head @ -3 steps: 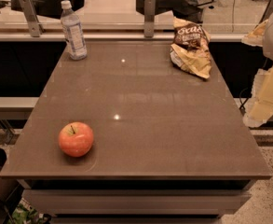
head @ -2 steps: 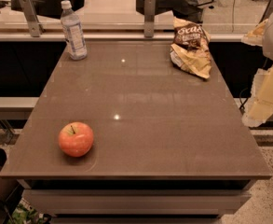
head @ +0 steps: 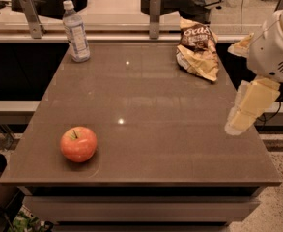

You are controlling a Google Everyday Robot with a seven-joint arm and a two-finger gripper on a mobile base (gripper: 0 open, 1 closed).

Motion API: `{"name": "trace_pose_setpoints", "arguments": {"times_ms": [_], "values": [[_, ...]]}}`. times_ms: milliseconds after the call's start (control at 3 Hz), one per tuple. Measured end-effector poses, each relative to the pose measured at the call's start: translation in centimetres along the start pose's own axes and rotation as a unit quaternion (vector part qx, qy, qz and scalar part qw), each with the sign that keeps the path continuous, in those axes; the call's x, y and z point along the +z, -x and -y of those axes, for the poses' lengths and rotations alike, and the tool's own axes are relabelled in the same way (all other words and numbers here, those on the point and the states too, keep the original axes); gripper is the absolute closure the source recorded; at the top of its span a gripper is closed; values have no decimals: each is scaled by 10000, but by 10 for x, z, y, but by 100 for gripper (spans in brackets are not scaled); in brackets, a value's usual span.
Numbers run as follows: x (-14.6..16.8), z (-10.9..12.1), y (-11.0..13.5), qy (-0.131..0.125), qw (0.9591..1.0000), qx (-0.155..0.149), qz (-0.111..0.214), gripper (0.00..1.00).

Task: Move apple near blue plastic bottle

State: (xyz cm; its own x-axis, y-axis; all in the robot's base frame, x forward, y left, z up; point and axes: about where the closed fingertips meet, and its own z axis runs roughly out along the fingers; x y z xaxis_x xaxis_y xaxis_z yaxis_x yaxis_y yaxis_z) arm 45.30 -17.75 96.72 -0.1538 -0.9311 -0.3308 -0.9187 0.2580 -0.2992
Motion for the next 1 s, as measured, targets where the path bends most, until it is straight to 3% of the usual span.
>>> {"name": "trace_pose_setpoints", "arguments": {"times_ms": [333, 1000], "values": [[19, -7, 14, 64, 9993, 9, 381, 0], [54, -31, 52, 371, 9935, -4, 1076, 0]]}}
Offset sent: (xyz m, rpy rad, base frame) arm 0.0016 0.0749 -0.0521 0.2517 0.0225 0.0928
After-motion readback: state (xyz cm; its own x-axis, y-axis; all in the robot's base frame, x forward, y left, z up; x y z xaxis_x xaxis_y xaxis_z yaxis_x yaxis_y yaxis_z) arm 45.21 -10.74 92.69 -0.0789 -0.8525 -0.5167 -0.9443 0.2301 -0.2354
